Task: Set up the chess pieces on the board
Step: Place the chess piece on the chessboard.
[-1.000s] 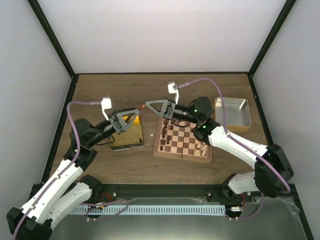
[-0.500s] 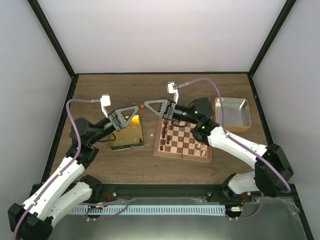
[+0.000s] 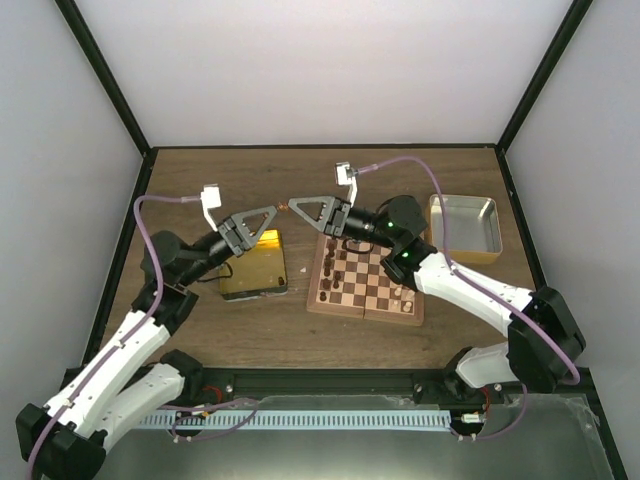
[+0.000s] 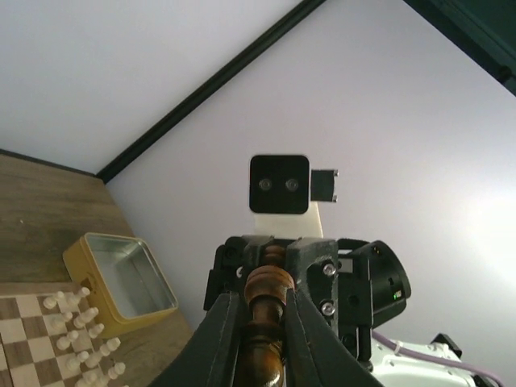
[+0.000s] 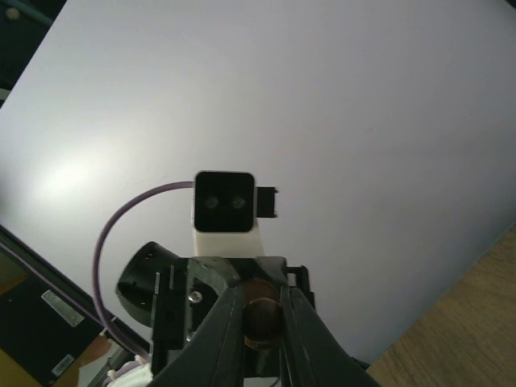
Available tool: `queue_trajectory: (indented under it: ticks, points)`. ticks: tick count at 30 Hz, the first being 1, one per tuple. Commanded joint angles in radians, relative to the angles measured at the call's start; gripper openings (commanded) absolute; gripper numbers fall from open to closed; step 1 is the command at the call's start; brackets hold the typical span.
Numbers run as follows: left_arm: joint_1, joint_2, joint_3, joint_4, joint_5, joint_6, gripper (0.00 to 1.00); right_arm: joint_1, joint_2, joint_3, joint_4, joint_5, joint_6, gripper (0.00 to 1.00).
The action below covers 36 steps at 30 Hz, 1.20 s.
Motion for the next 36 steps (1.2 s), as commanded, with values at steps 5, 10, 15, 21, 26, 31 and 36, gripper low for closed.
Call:
queue_trajectory:
  ticks: [5,10,15,21,26,31,36]
  points:
    - [0.002,0.019,0.102,-0.267,-0.125,0.161,0.04,0.008,-0.082,0.085,-0.343,0.314,-0.254,0.04]
    - [0.001,0.096,0.231,-0.632,-0.295,0.389,0.04,0.008,-0.131,0.087,-0.659,0.592,-0.501,0.03]
    - [0.002,0.216,0.317,-0.816,-0.426,0.528,0.04,0.018,-0.177,-0.013,-0.898,0.756,-0.608,0.03]
    - [0.003,0.35,0.329,-0.855,-0.362,0.564,0.06,0.029,-0.229,-0.194,-0.954,0.787,-0.588,0.03]
    - [0.003,0.424,0.328,-0.853,-0.302,0.558,0.06,0.029,-0.108,-0.19,-0.908,0.727,-0.584,0.03]
    - [0.003,0.445,0.318,-0.851,-0.276,0.552,0.06,0.029,0.021,-0.152,-0.877,0.716,-0.576,0.03]
    - [0.003,0.447,0.305,-0.845,-0.273,0.551,0.06,0.029,0.1,-0.116,-0.875,0.7,-0.573,0.03]
